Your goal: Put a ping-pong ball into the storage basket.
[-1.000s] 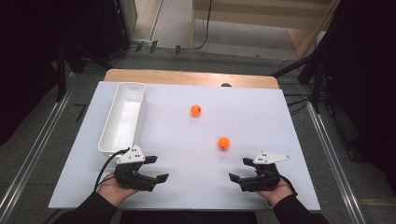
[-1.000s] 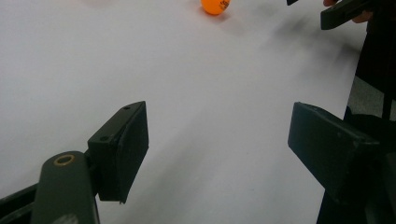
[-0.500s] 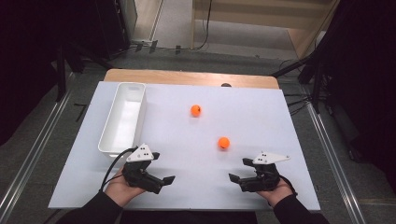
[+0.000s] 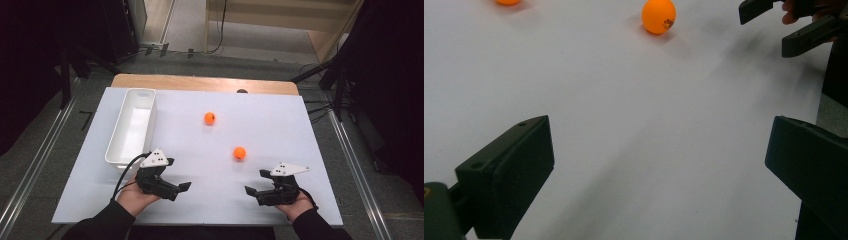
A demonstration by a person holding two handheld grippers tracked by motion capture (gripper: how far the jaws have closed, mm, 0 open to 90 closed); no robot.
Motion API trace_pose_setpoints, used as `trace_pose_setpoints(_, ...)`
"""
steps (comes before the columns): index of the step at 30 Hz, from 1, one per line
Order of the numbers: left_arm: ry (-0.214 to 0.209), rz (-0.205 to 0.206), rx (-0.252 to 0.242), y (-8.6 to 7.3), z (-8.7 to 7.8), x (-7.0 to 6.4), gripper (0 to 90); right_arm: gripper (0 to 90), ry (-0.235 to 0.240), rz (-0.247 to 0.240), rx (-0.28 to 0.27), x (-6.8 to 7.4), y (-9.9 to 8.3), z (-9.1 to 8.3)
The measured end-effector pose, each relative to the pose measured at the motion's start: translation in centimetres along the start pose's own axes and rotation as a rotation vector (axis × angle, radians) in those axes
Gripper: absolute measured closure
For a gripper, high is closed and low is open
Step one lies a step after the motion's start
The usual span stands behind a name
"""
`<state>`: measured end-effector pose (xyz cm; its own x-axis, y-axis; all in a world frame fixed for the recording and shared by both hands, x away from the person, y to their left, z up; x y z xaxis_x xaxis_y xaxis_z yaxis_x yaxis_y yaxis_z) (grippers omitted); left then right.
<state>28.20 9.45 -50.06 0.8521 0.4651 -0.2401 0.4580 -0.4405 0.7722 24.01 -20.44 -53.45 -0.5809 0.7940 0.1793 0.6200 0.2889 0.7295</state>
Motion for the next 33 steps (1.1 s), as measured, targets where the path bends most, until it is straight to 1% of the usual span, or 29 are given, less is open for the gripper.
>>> trace_pose_setpoints(2, 0.006, 0.002, 0.003, 0.2, 0.2, 0.2, 0.0, 14.2, 0.001, 0.000, 0.000, 0.0, 0.0, 0.0)
trace_pose_setpoints(4, 0.010, 0.005, -0.004, 0.5, 0.3, 0.2, 1.2, 14.2, 0.000, -0.001, 0.001, 0.0, 0.0, 0.0)
trace_pose_setpoints(8, 0.009, 0.012, 0.002, 0.7, 0.7, 0.3, 1.2, 14.2, 0.000, -0.008, -0.001, 0.0, 0.0, 0.0)
trace_pose_setpoints(13, 0.016, 0.012, -0.002, 1.1, 1.0, 0.5, 1.2, 14.2, 0.000, -0.016, -0.004, 0.0, 0.0, 0.1)
trace_pose_setpoints(15, 0.014, 0.010, -0.005, 1.2, 1.1, 0.5, 1.2, 14.1, 0.000, -0.015, -0.004, 0.0, 0.0, 0.1)
trace_pose_setpoints(19, 0.024, 0.014, -0.001, 1.7, 1.5, 0.8, 1.2, 14.1, -0.003, -0.013, -0.003, -0.1, 0.0, 0.1)
trace_pose_setpoints(21, 0.026, 0.018, 0.002, 1.8, 1.5, 0.8, 1.2, 14.1, -0.006, -0.014, -0.002, -0.1, 0.0, 0.2)
trace_pose_setpoints(23, 0.033, 0.017, -0.007, 2.0, 1.5, 0.8, 1.2, 14.1, -0.015, -0.016, -0.004, -0.1, 0.0, 0.3)
trace_pose_setpoints(25, 0.031, 0.020, -0.009, 2.2, 1.5, 0.9, 1.2, 14.1, -0.012, -0.018, 0.001, 0.1, 0.0, 0.3)
trace_pose_setpoints(29, 0.032, 0.009, -0.017, 2.6, 1.6, 1.3, 1.2, 14.1, -0.009, -0.016, -0.001, 0.2, 0.0, 0.3)
trace_pose_setpoints(30, 0.029, -0.001, -0.022, 2.7, 1.8, 1.6, 1.2, 14.2, -0.011, -0.018, -0.001, 0.1, 0.0, 0.3)
trace_pose_setpoints(33, 0.029, -0.010, -0.025, 2.9, 1.9, 1.7, 1.2, 14.1, -0.010, -0.013, -0.001, 0.1, 0.1, 0.4)
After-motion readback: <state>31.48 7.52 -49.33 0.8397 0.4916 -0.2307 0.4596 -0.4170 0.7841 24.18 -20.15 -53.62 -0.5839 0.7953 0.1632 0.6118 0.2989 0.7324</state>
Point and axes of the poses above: each handheld gripper's, and its own axes: z roughly forward along the jaws, y roughly out of its top, x roughly to its left, the point moved 6 cm from there along z, roughly forward along the jaws, and after that the axes turned 4 degrees about -y, right-handed, at the moved point
